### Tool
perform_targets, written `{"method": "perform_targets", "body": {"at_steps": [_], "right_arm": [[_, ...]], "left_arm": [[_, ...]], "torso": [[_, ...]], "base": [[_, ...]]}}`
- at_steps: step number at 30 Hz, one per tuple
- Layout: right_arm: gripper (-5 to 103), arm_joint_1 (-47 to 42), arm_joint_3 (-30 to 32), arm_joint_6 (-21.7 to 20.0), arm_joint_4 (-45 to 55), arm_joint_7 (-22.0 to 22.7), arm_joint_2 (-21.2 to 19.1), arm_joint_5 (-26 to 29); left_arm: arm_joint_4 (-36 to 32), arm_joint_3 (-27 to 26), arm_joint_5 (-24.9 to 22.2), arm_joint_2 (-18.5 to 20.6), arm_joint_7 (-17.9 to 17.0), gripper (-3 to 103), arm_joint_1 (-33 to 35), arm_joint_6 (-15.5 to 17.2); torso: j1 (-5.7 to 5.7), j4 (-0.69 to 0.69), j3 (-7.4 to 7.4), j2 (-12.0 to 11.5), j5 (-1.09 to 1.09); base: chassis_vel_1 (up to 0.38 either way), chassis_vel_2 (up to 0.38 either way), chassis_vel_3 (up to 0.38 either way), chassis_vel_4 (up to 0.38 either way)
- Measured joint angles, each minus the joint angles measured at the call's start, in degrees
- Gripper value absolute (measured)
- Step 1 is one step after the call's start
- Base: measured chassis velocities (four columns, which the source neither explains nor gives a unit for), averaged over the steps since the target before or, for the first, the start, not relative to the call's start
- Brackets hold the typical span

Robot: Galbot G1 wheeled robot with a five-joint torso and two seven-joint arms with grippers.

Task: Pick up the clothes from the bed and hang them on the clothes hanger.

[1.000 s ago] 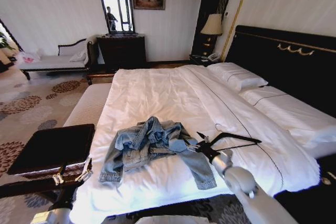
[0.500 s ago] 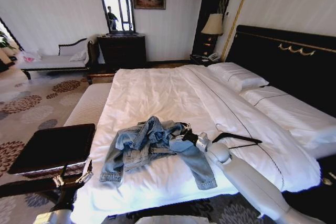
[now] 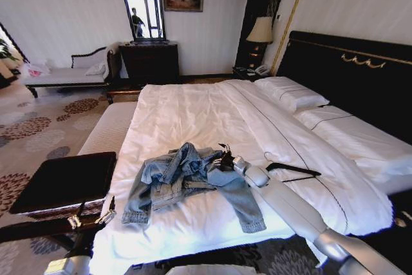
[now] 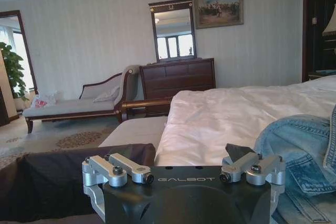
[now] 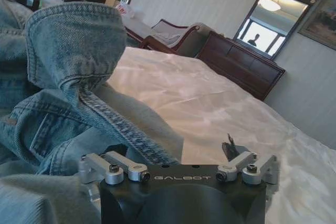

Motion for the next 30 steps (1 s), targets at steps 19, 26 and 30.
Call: {"method": "perform_targets", "body": {"at_steps": [19, 26, 30], "right_arm": [[30, -1.3, 0.7, 0.8, 0.9, -0.2, -1.4, -0.4], [5, -2.9, 2.1, 0.8, 2.3, 0.1, -2.2, 0.2], [2, -4.1, 3.3, 0.8, 3.2, 0.3, -2.8, 0.5]], "left_arm": [[3.1, 0.3, -4.8, 5.1, 0.3, 100, -3.5, 3.8], [4.2, 0.8, -17.2, 15.2, 3.6, 100, -7.7, 10.2], [7.3, 1.9, -21.9, 21.9, 6.1, 100, -12.4, 13.1]], "torso": [[-0.01, 0.0, 0.0, 0.0, -0.01], [-0.01, -0.01, 0.0, 0.0, -0.01], [-0.01, 0.02, 0.0, 0.0, -0.01]], "base": [[0.0, 0.0, 0.0, 0.0], [0.0, 0.0, 0.0, 0.0], [0.0, 0.0, 0.0, 0.0]]}}
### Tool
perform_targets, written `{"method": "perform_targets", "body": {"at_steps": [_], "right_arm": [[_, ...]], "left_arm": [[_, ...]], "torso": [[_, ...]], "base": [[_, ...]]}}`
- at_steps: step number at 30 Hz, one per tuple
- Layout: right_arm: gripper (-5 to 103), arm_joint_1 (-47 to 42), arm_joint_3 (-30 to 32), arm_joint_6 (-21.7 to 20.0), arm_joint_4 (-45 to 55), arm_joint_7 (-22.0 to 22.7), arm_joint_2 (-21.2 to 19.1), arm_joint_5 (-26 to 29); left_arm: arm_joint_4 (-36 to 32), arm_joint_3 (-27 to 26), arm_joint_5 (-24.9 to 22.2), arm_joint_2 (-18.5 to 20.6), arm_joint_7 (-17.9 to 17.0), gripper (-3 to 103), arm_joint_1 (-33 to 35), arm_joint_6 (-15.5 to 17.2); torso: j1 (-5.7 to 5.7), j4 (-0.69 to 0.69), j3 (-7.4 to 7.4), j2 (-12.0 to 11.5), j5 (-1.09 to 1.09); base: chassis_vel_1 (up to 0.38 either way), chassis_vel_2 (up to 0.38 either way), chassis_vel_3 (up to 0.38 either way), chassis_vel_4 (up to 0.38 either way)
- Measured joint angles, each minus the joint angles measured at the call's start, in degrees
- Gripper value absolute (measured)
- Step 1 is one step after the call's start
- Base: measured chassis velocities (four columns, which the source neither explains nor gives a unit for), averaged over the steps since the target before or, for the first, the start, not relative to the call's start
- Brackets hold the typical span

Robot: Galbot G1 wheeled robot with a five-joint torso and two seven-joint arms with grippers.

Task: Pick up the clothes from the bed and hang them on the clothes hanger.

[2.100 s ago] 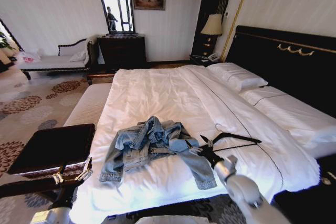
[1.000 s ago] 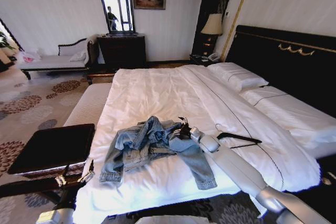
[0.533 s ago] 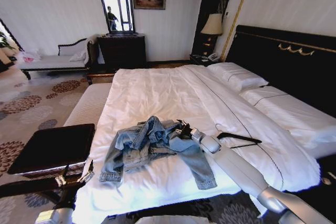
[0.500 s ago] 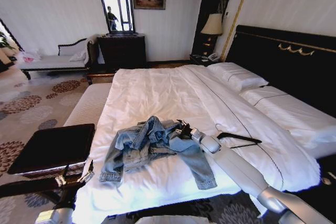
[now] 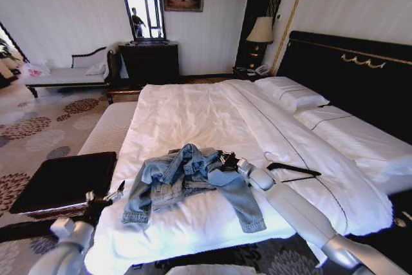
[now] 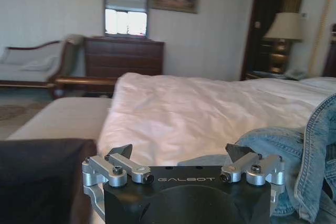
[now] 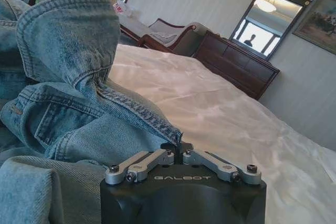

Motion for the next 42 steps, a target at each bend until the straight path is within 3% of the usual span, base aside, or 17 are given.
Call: {"method": "perform_targets", "body": {"at_steps": [1, 5, 6, 11, 23, 31, 36, 42], "right_arm": [[2, 0.0, 0.0, 0.0, 0.0, 0.0, 0.0, 0.0], [2, -2.6, 2.2, 0.0, 1.3, 0.1, -0.5, 0.1], [2, -2.6, 2.2, 0.0, 1.3, 0.1, -0.5, 0.1], [2, -4.6, 3.7, -0.1, 2.6, 0.4, -0.6, 0.3], [2, -3.6, 3.7, -0.3, 3.3, 0.7, -0.6, 1.7], [2, 0.6, -0.5, -0.3, 2.3, 0.8, 0.1, 2.9], [2, 2.9, -2.5, -0.3, 1.6, 0.9, 0.9, 3.5], [2, 3.4, -2.7, -0.3, 1.6, 1.0, 0.8, 4.0]], "left_arm": [[0.0, 0.0, 0.0, 0.0, 0.0, 100, 0.0, 0.0], [6.4, 3.8, -1.9, 9.8, 2.3, 100, -9.5, 1.6], [6.4, 3.8, -1.9, 9.8, 2.3, 100, -9.5, 1.6], [8.7, 10.6, -5.4, 18.6, 6.5, 100, -13.2, 2.7], [12.1, 22.9, -3.5, 22.9, 9.3, 100, -20.8, 4.8], [15.3, 24.5, -3.0, 23.2, 9.2, 98, -23.8, 4.9], [14.8, 26.0, -2.2, 22.1, 9.1, 80, -24.3, 4.9], [15.8, 27.9, -2.2, 21.9, 9.2, 79, -26.3, 5.3]], "torso": [[0.0, 0.0, 0.0, 0.0, 0.0], [0.01, -0.06, 0.0, 0.0, -0.01], [0.01, -0.06, 0.0, 0.0, -0.01], [0.01, -0.02, 0.0, 0.0, 0.01], [0.0, -0.03, 0.0, 0.0, 0.01], [0.01, -0.01, 0.0, 0.0, 0.0], [0.0, -0.02, 0.0, 0.0, 0.01], [0.0, -0.01, 0.0, 0.0, 0.01]], "base": [[0.0, 0.0, 0.0, 0.0], [0.0, 0.0, 0.0, 0.0], [0.0, 0.0, 0.0, 0.0], [0.0, 0.0, 0.0, 0.0], [0.0, 0.0, 0.0, 0.0], [0.0, 0.0, 0.0, 0.0], [0.0, 0.0, 0.0, 0.0], [0.0, 0.0, 0.0, 0.0]]}}
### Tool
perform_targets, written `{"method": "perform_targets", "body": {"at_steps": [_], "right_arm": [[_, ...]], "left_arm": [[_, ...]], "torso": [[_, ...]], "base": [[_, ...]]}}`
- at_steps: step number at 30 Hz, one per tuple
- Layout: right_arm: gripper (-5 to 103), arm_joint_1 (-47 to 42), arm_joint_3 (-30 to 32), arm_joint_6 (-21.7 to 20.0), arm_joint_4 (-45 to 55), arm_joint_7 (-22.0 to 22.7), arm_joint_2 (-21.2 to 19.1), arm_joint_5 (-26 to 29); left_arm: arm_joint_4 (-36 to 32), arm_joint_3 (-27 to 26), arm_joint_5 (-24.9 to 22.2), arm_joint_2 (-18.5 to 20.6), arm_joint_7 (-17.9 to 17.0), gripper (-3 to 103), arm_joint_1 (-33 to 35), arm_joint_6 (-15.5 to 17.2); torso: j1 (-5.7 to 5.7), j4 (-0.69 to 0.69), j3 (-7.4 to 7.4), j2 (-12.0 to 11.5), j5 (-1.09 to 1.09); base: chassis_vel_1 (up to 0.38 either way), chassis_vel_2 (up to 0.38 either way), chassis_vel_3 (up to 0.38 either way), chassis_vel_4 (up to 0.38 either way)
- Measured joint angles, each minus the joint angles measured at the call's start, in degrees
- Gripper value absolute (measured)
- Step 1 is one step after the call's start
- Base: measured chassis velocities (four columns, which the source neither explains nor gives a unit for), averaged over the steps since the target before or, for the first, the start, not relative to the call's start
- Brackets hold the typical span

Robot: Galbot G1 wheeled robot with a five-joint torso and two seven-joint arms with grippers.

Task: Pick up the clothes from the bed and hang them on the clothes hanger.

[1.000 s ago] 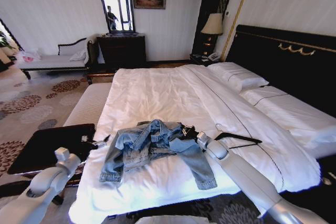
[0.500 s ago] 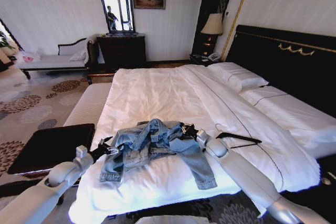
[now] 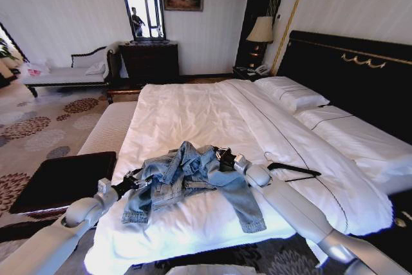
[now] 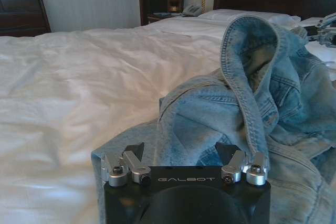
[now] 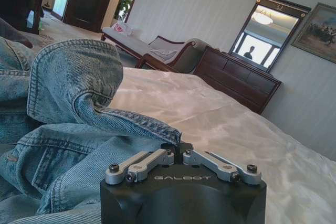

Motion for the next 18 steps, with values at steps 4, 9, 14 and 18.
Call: {"method": "perform_targets", "body": {"at_steps": [4, 9, 14, 18], "right_arm": [[2, -0.3, 0.3, 0.0, 0.7, 0.1, -0.6, 0.5], [2, -0.9, 0.9, 0.0, 1.6, 0.2, -1.1, 0.8], [2, -1.8, 1.9, -0.1, 2.6, 0.4, -1.6, 1.3], [2, -2.4, 2.3, -0.1, 3.1, 0.4, -1.7, 1.3]], "left_arm": [[2.0, 3.3, -0.1, -0.3, 0.0, 78, -4.3, 0.2], [3.8, 6.1, -0.3, -1.0, -0.3, 61, -7.6, 0.6], [5.3, 8.1, -0.7, -1.9, -1.0, 39, -9.6, 0.7], [4.9, 7.8, -1.5, -2.1, -1.8, 23, -9.7, 0.7]], "torso": [[0.0, -0.02, 0.0, 0.0, 0.0], [0.0, -0.02, 0.0, 0.0, 0.0], [0.0, 0.0, 0.0, 0.0, 0.0], [0.0, -0.01, 0.0, 0.0, -0.01]], "base": [[0.0, 0.0, 0.0, 0.0], [0.0, 0.0, 0.0, 0.0], [0.0, 0.0, 0.0, 0.0], [0.0, 0.0, 0.0, 0.0]]}}
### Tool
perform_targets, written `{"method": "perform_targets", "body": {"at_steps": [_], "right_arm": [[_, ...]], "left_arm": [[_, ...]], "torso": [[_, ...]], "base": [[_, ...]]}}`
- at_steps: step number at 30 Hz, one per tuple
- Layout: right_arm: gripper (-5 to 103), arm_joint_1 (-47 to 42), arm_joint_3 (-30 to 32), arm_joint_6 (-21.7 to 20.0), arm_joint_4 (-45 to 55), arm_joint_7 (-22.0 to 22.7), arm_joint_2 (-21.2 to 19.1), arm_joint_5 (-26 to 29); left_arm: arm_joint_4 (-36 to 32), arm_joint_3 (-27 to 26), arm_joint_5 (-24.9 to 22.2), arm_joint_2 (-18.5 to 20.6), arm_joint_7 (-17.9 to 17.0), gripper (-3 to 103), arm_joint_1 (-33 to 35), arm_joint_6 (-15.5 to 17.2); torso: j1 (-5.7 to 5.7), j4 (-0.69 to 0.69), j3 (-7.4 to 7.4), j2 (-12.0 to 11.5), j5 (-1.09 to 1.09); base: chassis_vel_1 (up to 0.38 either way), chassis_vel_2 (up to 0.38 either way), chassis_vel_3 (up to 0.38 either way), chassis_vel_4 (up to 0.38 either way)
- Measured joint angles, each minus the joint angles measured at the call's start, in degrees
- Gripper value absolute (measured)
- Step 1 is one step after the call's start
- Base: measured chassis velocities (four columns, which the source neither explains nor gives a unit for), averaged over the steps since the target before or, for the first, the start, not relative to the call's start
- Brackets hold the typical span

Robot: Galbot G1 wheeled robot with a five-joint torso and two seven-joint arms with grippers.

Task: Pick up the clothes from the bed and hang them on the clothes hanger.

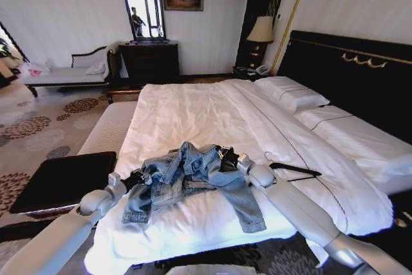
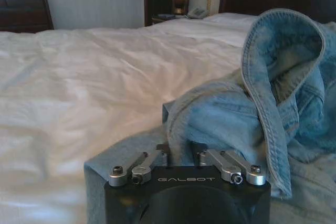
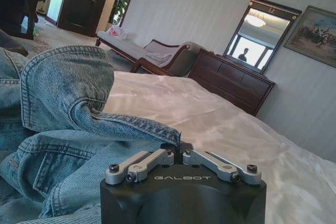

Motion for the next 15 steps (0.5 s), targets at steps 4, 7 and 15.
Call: {"method": "perform_targets", "body": {"at_steps": [4, 7, 15], "right_arm": [[2, -0.6, 0.3, 0.0, 0.5, 0.0, 0.2, 0.0], [2, -1.0, 0.4, 0.0, 0.8, 0.0, 0.4, 0.0], [2, -3.9, 2.5, -0.7, 3.8, 0.5, 0.2, 1.1]], "left_arm": [[-1.4, -1.5, -0.4, 0.0, -0.8, 12, 1.1, 0.0], [-2.4, -2.5, -0.5, 0.0, -1.2, 3, 2.2, -0.1], [-6.8, -8.0, -0.7, -0.6, -3.1, 1, 6.9, -1.4]], "torso": [[0.0, 0.0, 0.0, 0.0, 0.0], [0.0, 0.0, 0.0, 0.0, 0.0], [0.0, 0.0, 0.0, 0.0, 0.0]], "base": [[0.0, 0.0, 0.0, 0.0], [0.0, 0.0, 0.0, 0.0], [0.0, 0.0, 0.0, 0.0]]}}
